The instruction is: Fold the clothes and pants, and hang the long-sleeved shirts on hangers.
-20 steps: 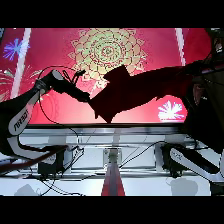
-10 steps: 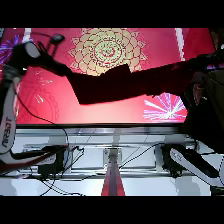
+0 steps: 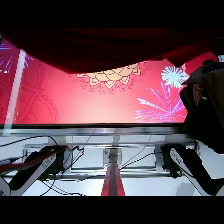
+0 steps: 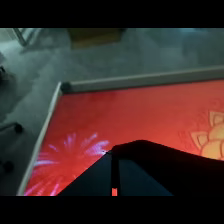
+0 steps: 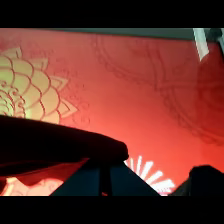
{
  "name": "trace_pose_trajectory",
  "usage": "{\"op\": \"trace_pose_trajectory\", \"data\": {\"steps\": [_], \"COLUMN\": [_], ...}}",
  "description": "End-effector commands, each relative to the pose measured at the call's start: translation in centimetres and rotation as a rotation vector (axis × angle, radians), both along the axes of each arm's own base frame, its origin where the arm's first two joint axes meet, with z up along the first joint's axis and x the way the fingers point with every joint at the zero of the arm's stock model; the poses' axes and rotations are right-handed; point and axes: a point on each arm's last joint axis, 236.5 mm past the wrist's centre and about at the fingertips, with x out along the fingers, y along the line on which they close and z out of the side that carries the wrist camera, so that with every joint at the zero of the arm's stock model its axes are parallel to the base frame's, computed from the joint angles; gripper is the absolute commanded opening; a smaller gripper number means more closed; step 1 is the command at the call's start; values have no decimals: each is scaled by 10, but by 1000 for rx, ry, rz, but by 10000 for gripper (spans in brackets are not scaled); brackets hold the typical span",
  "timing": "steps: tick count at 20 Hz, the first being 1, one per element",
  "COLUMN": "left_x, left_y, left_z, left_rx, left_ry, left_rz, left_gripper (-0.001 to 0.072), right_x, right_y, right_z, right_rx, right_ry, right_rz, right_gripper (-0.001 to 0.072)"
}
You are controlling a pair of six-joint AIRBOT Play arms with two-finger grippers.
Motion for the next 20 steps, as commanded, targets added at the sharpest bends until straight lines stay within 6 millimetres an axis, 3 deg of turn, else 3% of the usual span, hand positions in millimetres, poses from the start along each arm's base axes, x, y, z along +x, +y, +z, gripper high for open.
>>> {"op": "trace_pose_trajectory", "data": {"steps": [1,3,5,7,8,9,12,14,16,18,20], "left_x": [-57,-72,-77,-65,-53,-36,17,48,74,93,106], "left_y": [13,17,18,21,25,28,22,8,-5,-22,-34], "left_z": [61,71,72,56,37,9,-104,-182,-244,-300,-336], "left_rx": [36,44,45,38,26,4,-145,-274,-342,-388,-397], "left_ry": [-181,-210,-211,-164,-116,-42,218,373,504,614,670], "left_rz": [71,93,99,102,101,97,40,-6,-36,-62,-79], "left_gripper": [8,8,8,8,8,8,8,8,8,9,8], "right_x": [-42,-65,-82,-88,-86,-81,-66,-56,-43,-29,-18], "right_y": [26,42,56,62,64,65,68,68,66,63,66], "right_z": [57,75,78,57,39,16,-75,-135,-187,-226,-248], "right_rx": [71,114,145,144,149,158,204,252,298,334,379], "right_ry": [-183,-238,-236,-147,-76,12,336,510,626,688,716], "right_rz": [57,102,144,164,173,181,200,196,175,146,136], "right_gripper": [17,16,16,16,16,15,15,16,16,16,16]}}
